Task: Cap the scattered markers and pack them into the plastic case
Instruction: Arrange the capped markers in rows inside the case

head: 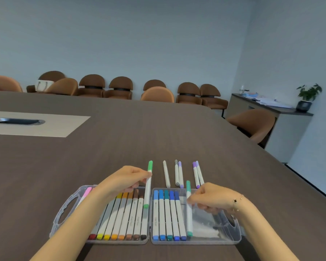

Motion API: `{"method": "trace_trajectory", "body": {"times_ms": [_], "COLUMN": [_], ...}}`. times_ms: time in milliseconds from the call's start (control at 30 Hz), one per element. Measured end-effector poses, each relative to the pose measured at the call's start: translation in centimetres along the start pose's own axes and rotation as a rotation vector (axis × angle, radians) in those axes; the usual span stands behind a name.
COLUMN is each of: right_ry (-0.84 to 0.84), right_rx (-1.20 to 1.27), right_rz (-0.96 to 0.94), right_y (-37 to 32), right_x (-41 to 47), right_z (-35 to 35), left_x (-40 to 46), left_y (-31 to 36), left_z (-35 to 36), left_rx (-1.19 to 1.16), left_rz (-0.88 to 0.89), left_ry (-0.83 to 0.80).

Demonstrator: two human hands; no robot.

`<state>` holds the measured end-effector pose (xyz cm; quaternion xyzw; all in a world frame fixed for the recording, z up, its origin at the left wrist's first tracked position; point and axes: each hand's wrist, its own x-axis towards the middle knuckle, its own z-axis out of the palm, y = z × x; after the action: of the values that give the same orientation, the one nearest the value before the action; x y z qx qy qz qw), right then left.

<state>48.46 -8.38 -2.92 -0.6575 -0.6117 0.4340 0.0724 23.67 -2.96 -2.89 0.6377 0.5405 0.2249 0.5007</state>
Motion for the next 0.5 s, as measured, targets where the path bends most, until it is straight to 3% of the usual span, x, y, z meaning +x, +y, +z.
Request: {"method": "trace_trajectory", "body": {"times_ms": [100, 500], "right_ry": [0.008, 0.128], "right_rx": [-0.165, -0.042], "right_rz": [0.031, 0.007], "right_y": [0.3, 1.4], "right_x": [1.3, 1.5], "right_z": [1.3, 2.3], "left_x": [-0.3, 0.9], "left_y": [-0.3, -1.4], "left_z": [0.3, 1.9], "left_rx": [-0.025, 0.011], "left_rz": [0.002, -0.015], "left_ry": [0.005, 0.007]}}
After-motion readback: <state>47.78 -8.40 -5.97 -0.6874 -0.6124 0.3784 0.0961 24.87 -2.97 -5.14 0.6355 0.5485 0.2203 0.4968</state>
